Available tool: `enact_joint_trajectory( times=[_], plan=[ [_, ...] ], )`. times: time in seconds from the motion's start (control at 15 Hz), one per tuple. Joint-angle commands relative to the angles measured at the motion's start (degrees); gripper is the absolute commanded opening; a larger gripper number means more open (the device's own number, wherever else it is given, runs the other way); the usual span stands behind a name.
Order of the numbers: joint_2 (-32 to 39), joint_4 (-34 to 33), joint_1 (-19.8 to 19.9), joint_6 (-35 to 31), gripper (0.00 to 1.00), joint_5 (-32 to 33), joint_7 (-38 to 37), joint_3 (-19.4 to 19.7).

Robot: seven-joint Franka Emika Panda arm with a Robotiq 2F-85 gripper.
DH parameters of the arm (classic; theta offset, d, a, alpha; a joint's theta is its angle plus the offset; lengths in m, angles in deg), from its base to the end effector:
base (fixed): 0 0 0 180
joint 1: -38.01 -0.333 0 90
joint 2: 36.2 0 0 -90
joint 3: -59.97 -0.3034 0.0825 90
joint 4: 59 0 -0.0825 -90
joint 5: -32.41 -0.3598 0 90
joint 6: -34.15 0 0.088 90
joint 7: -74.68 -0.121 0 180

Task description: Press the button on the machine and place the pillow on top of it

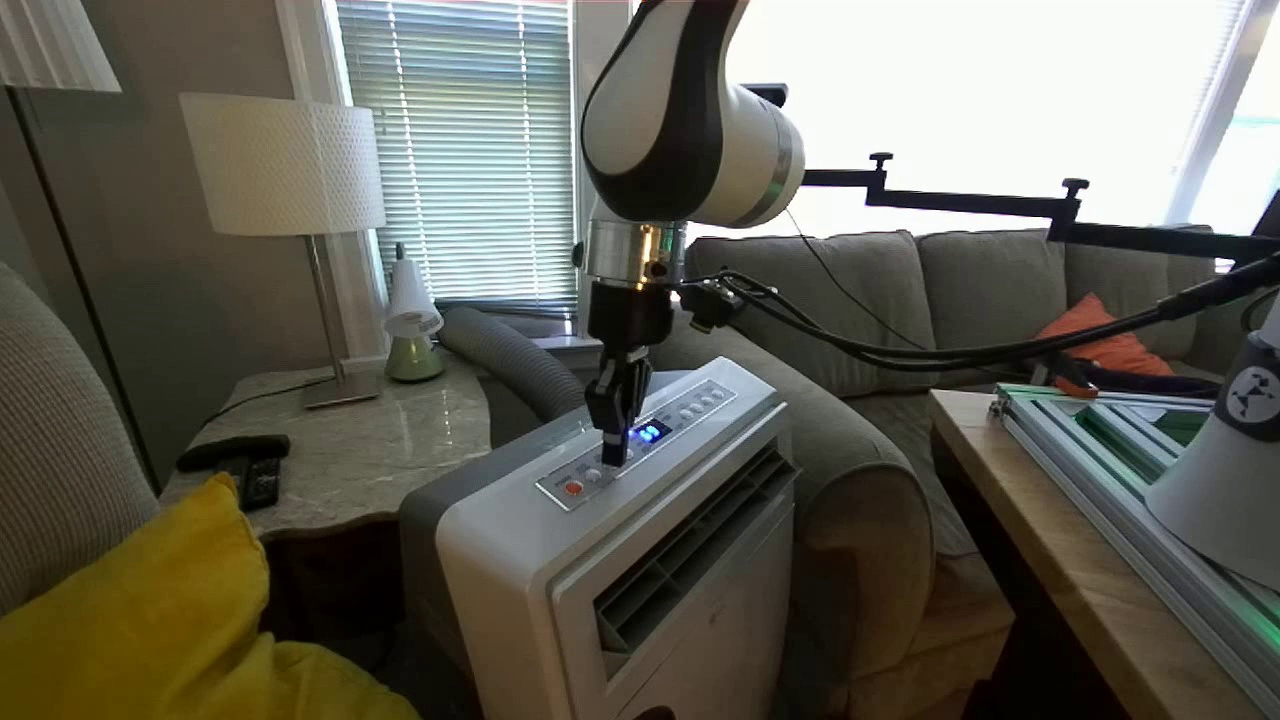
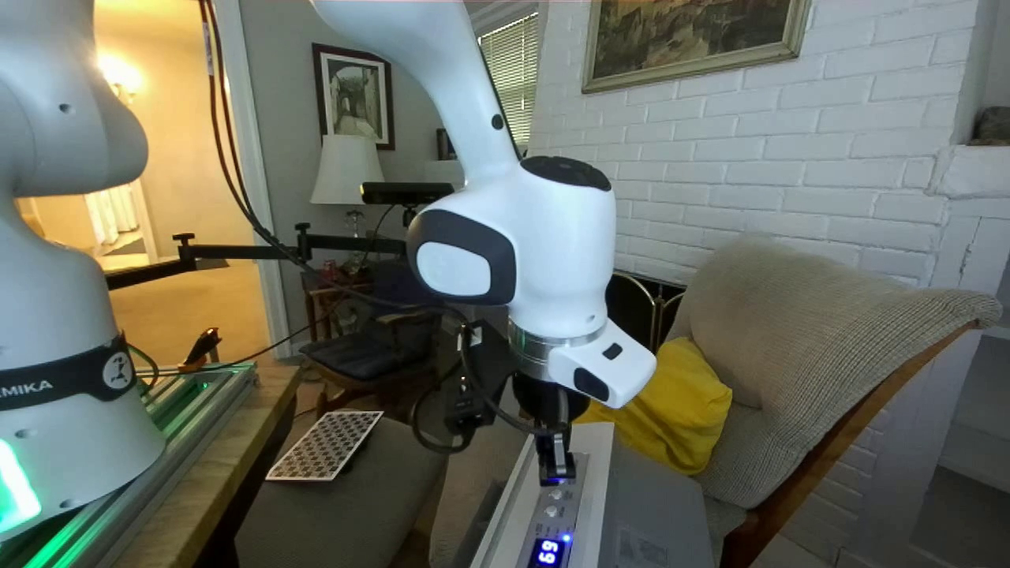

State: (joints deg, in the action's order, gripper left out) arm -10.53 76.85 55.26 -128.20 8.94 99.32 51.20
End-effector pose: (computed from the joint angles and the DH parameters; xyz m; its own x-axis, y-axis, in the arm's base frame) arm 0.4777 -0.0844 0.1361 0.9905 -0.1281 0.0500 -0.1169 -0.9759 -0.1842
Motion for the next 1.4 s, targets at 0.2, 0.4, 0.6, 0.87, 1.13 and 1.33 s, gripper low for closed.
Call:
enact_joint_trajectory(
  times=[0.2, 0.4, 0.6, 0.87, 1.13, 1.33],
  plan=[
    [1.74, -1.45, 1.85, -0.18, 0.0, 1.04, -0.32, -1.17],
    [1.86, -1.48, 2.11, -0.08, 0.0, 1.06, -0.41, -1.25],
    [1.89, -1.5, 2.25, -0.03, 0.0, 1.05, -0.39, -1.29],
    [1.97, -1.54, 2.41, 0.23, 0.0, 1.11, -0.44, -1.24],
    [2.09, -1.6, 2.62, 0.34, 0.0, 1.13, -0.49, -1.26],
    [2.21, -1.65, 2.79, 0.25, 0.0, 0.97, -0.4, -1.46]
  ],
)
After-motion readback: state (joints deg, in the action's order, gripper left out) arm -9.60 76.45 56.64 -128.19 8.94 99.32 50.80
